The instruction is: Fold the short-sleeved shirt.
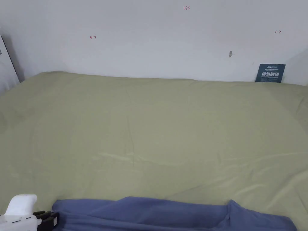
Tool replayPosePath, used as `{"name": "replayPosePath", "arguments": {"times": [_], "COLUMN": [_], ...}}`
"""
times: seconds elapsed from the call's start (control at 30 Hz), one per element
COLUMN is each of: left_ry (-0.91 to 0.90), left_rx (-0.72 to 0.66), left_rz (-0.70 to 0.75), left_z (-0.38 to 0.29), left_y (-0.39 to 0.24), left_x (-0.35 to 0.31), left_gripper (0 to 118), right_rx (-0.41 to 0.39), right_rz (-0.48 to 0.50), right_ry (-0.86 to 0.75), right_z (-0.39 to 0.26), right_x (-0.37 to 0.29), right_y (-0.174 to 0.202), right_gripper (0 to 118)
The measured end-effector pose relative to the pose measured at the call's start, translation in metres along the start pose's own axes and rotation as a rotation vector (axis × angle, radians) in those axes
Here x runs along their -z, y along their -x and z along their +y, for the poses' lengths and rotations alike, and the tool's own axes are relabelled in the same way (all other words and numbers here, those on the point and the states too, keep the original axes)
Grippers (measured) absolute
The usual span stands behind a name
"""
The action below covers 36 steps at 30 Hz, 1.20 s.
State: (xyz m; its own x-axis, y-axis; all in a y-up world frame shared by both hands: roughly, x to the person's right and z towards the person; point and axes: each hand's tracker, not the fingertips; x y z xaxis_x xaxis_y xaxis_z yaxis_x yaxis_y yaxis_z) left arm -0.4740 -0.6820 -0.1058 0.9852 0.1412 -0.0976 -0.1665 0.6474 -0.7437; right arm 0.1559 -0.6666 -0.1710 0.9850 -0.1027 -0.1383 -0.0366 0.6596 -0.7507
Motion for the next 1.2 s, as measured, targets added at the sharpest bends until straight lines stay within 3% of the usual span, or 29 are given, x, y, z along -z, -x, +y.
{"name": "replayPosePath", "arguments": {"times": [0.03,0.07,0.1,0.13,0.2,0.3,0.43,0.47,0.5,0.53,0.77,0.97,1.1,1.13,1.2], "left_ry": [-0.002,-0.003,0.000,0.005,-0.017,-0.067,-0.178,-0.196,-0.189,-0.222,-0.162,0.006,0.145,0.160,0.227], "left_rx": [0.003,0.009,0.014,0.024,0.024,0.015,0.019,0.023,0.018,0.017,-0.102,-0.219,-0.283,-0.310,-0.341], "left_rz": [0.002,-0.001,0.002,0.017,0.043,0.097,0.168,0.175,0.166,0.196,0.101,-0.058,-0.286,-0.325,-0.402], "left_z": [-0.002,-0.003,-0.004,-0.004,-0.003,0.003,0.010,0.010,0.010,0.010,0.014,0.028,0.039,0.041,0.046], "left_y": [0.000,0.001,0.001,0.001,-0.002,-0.010,-0.030,-0.034,-0.036,-0.037,-0.015,0.030,0.065,0.073,0.087], "left_x": [0.000,0.001,0.003,0.005,-0.004,-0.017,-0.035,-0.037,-0.036,-0.038,-0.043,-0.032,-0.011,-0.004,0.013], "left_gripper": [22,67,98,110,110,108,92,56,10,0,0,0,2,9,43], "right_rx": [0.004,0.009,0.016,0.021,0.041,0.052,-0.013,-0.028,-0.031,-0.029,-0.041,-0.055,-0.046,-0.046,-0.049], "right_rz": [0.001,0.005,0.001,-0.016,-0.020,-0.024,-0.081,-0.099,-0.113,-0.125,-0.148,-0.180,-0.167,-0.167,-0.168], "right_ry": [0.007,0.008,0.012,0.024,-0.068,-0.071,-0.196,-0.227,-0.258,-0.310,-0.385,-0.414,-0.395,-0.394,-0.382], "right_z": [-0.001,-0.003,-0.002,-0.001,-0.002,0.003,0.012,0.016,0.015,0.011,0.009,-0.001,-0.005,-0.005,-0.006], "right_x": [0.003,0.002,0.003,0.005,-0.003,-0.007,-0.027,-0.033,-0.034,-0.034,-0.048,-0.055,-0.057,-0.060,-0.058], "right_y": [-0.002,-0.001,-0.001,-0.001,0.001,0.008,0.036,0.046,0.054,0.060,0.095,0.113,0.121,0.122,0.124], "right_gripper": [7,47,89,116,107,110,94,50,4,0,0,0,0,0,0]}}
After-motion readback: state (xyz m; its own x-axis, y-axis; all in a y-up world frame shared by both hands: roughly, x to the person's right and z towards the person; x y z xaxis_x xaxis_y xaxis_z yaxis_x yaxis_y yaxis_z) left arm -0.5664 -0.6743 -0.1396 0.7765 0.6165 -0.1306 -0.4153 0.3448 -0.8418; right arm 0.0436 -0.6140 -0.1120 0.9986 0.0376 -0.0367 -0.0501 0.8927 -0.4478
